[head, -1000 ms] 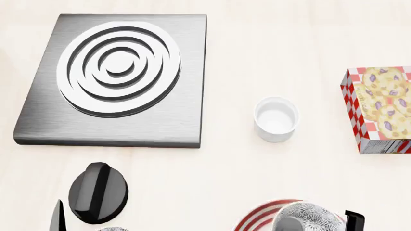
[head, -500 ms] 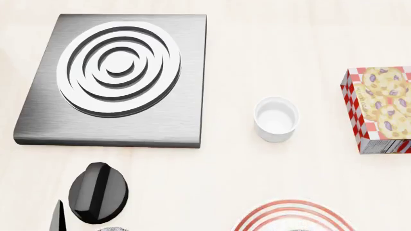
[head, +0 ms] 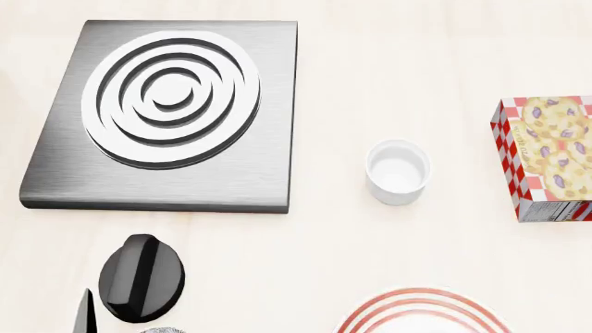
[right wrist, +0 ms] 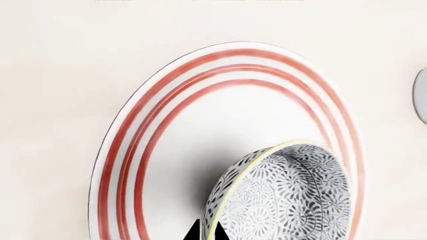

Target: Pick the akita bowl on the ramekin and place it on the plate.

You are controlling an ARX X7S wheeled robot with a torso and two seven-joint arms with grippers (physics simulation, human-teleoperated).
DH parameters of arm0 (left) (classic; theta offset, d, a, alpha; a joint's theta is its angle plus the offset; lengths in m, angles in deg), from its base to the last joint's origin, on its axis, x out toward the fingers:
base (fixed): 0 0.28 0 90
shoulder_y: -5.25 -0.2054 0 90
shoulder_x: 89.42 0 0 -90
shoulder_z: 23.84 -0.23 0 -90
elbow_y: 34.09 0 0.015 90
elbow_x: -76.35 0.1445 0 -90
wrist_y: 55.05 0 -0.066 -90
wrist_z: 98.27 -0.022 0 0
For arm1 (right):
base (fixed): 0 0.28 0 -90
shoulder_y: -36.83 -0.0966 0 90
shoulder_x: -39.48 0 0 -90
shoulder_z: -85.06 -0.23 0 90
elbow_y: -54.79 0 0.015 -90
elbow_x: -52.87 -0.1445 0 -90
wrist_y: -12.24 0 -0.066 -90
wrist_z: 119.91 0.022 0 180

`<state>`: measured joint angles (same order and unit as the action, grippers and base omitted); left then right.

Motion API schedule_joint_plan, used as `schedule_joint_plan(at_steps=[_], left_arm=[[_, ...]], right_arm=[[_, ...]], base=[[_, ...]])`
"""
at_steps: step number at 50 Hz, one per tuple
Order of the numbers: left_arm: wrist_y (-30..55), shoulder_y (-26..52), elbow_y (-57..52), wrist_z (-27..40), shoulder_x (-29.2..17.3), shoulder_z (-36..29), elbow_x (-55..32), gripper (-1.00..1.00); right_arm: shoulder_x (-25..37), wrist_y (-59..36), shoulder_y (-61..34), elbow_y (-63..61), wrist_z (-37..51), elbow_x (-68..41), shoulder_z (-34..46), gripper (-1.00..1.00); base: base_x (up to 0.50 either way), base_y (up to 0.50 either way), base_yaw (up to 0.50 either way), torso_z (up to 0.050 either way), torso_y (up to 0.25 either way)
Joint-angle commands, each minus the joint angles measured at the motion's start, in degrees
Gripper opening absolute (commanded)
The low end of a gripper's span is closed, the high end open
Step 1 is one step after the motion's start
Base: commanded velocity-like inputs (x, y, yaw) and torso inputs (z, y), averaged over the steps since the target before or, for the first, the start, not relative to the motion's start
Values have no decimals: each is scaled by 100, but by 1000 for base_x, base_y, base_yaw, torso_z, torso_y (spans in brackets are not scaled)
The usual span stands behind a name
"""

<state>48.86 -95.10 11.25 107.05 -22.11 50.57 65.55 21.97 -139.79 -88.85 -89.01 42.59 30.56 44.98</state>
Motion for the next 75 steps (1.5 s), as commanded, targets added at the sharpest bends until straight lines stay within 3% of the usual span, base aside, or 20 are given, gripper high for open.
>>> schedule_joint_plan(at_steps=[1, 33, 34, 60, 71, 75], left_arm=[[-9, 13, 15, 16, -12, -23, -8, 100], [-14, 19, -4, 74, -68, -48, -27, 100], [-14, 19, -4, 77, -69, -48, -28, 100], [-93, 38, 59, 64, -89, -133, -45, 100], [-183, 8, 61, 37, -127, -175, -32, 100], [-176, 10, 56, 48, -129, -161, -60, 100]], right_arm=[[-66, 1, -154, 59, -4, 109, -64, -100], [-448, 228, 54, 434, 176, 277, 195, -100], [-445, 221, 64, 425, 177, 251, 186, 100], [-413, 265, 222, 310, 444, 133, 73, 100], [-148, 73, 164, -261, 707, -379, -464, 100], [-94, 424, 272, -283, 1022, -805, -938, 100]], base=[[0, 0, 0, 0, 0], [0, 0, 0, 0, 0], [0, 0, 0, 0, 0], [0, 0, 0, 0, 0], [0, 0, 0, 0, 0], [0, 0, 0, 0, 0]])
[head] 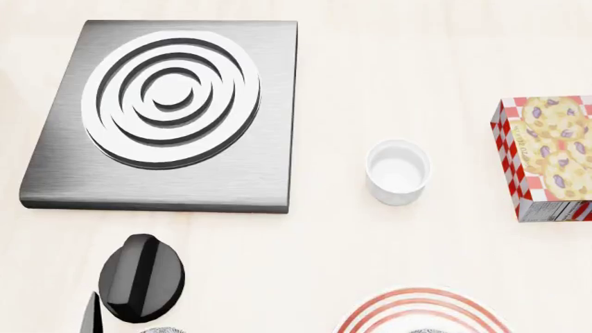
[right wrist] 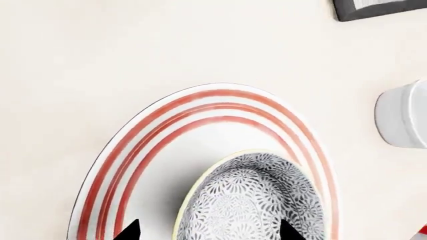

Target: Pick the akita bowl on the ramekin and place it on the plate.

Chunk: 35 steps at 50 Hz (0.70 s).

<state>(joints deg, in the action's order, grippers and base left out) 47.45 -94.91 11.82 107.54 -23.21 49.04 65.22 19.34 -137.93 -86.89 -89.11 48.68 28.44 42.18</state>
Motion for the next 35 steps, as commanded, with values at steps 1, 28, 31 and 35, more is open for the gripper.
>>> schedule_joint_plan(at_steps=[1, 28, 31, 35], left_arm=[[-45, -9, 6, 0, -20, 2, -38, 100], [3, 12, 22, 67, -44, 42, -140, 100], [-5, 14, 34, 66, -48, 28, -130, 100], [-59, -1, 45, 58, -59, 43, -151, 100]], right_arm=[[131, 331, 102, -240, 526, -660, -761, 100], [-1055, 2512, 862, 1204, 2171, -919, -2069, 100], [-1169, 2754, 994, 1345, 2274, -834, -2114, 100], [-1385, 3026, 1105, 1568, 2501, -741, -2228, 100]], base=[[0, 0, 0, 0, 0], [0, 0, 0, 0, 0], [0, 0, 0, 0, 0], [0, 0, 0, 0, 0]])
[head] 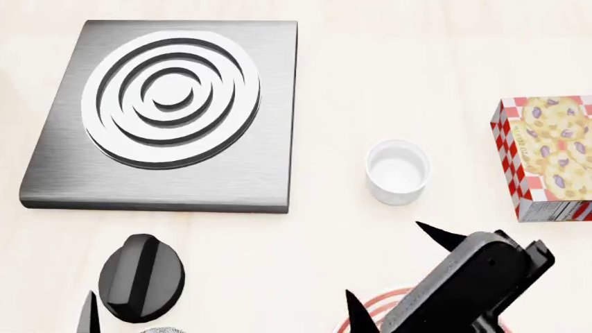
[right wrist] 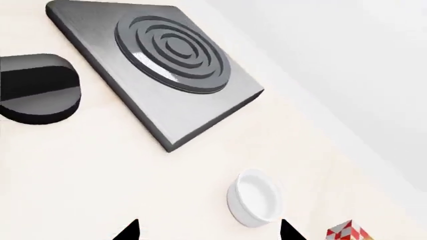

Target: Pick the akita bowl on the ramekin and place it on the plate.

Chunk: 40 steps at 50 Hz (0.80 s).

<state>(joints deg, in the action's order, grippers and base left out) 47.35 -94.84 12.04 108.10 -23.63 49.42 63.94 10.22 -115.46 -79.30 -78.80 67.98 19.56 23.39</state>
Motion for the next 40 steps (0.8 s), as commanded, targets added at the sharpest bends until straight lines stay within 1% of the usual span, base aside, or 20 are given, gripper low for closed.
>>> schedule_joint_plan(at_steps=[1, 3, 4, 5, 7, 12, 13, 15, 24, 33, 40], left_arm=[[-58, -9, 30, -2, -18, 10, -38, 100], [-28, 1, 39, 13, -25, -3, -5, 100], [18, 26, 56, 46, -55, -75, 195, 100], [-21, 23, 80, 3, -38, -49, 60, 100], [8, 35, 67, 24, -57, -82, 153, 100], [-25, 33, 87, 20, -45, -55, 73, 100], [-23, 36, 92, 24, -44, -71, 95, 100], [-31, 36, 94, 20, -41, -79, 85, 100], [-65, 50, 127, 23, -47, -100, 99, 100], [-74, 71, 146, 14, -47, -110, 58, 100], [-76, 98, 181, 1, -47, -151, 62, 100]], right_arm=[[-544, 880, 369, 615, 631, 196, -379, 100], [-617, 960, 387, 700, 657, 222, -389, 100], [-669, 1032, 416, 761, 694, 265, -395, 100], [-746, 1126, 456, 849, 793, 339, -424, 100], [-836, 1255, 525, 954, 880, 358, -481, 100], [-1076, 1727, 763, 1284, 1194, 623, -614, 100], [-1136, 1921, 844, 1352, 1244, 592, -720, 100], [-1199, 1980, 873, 1408, 1324, 471, -847, 100], [-1452, 2608, 1074, 1633, 1527, 377, -1251, 100], [-1531, 3119, 1135, 1606, 1485, 138, -1623, 100], [-1611, 3464, 1113, 1486, 1524, 147, -1832, 100]], base=[[0, 0, 0, 0, 0], [0, 0, 0, 0, 0], [0, 0, 0, 0, 0], [0, 0, 0, 0, 0], [0, 0, 0, 0, 0], [0, 0, 0, 0, 36], [0, 0, 0, 0, 160], [0, 0, 0, 0, 166], [0, 0, 0, 0, 217], [0, 0, 0, 0, 250], [0, 0, 0, 0, 250]])
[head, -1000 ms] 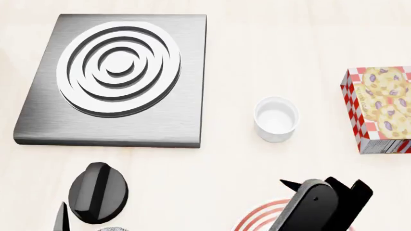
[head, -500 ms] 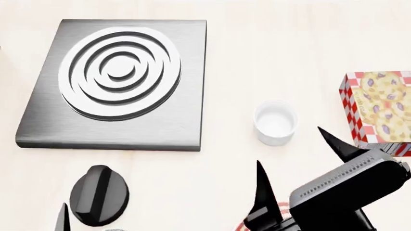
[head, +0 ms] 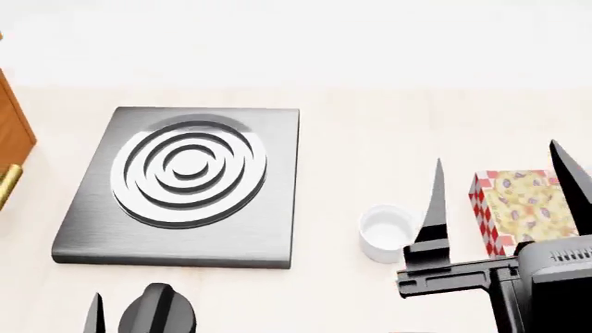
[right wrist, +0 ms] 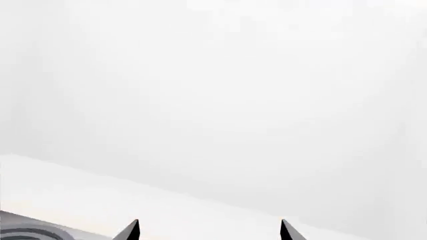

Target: Pick the akita bowl on the ramekin and place it on the plate.

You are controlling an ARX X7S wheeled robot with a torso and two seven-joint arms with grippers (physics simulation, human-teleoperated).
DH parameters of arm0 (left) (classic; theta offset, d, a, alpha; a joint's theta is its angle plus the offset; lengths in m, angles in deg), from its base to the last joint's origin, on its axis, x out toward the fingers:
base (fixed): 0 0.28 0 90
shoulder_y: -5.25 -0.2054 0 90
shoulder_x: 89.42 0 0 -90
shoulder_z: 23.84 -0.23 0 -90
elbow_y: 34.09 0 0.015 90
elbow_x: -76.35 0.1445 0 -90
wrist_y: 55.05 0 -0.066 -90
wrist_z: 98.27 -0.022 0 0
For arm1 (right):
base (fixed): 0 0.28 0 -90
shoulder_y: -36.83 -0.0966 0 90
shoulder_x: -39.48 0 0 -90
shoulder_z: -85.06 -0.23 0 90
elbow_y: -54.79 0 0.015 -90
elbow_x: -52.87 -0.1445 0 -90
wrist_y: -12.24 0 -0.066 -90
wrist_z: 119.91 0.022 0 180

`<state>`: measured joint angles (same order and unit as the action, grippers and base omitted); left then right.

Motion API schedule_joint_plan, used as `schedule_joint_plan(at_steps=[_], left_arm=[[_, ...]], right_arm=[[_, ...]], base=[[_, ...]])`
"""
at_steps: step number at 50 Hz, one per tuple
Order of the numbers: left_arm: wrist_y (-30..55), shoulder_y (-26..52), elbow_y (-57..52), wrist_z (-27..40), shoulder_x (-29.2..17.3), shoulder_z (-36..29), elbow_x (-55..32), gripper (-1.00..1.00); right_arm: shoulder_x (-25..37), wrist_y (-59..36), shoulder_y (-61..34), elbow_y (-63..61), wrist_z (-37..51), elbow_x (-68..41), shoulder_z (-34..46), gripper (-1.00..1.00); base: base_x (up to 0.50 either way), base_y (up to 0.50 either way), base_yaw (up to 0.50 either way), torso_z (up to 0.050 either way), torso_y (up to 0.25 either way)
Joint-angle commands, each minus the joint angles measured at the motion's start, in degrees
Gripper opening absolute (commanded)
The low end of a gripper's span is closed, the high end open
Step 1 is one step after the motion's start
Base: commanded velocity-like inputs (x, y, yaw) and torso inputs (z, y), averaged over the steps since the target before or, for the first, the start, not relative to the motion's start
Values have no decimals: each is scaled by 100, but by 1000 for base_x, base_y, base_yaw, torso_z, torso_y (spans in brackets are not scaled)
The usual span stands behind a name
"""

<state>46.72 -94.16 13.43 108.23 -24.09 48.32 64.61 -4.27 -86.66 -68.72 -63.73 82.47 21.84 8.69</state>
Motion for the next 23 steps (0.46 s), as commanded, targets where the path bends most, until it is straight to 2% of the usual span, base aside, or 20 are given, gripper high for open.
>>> schedule_joint_plan(at_steps=[1, 23], left_arm=[[-16, 31, 44, -12, 1, -34, -21, 100], [-50, 27, 56, 20, -28, -51, -21, 100]], right_arm=[[-166, 588, 47, -30, 67, -104, -367, 100], [-322, 1245, 137, -182, 34, -236, -753, 100]], base=[[0, 0, 0, 0, 250], [0, 0, 0, 0, 250]])
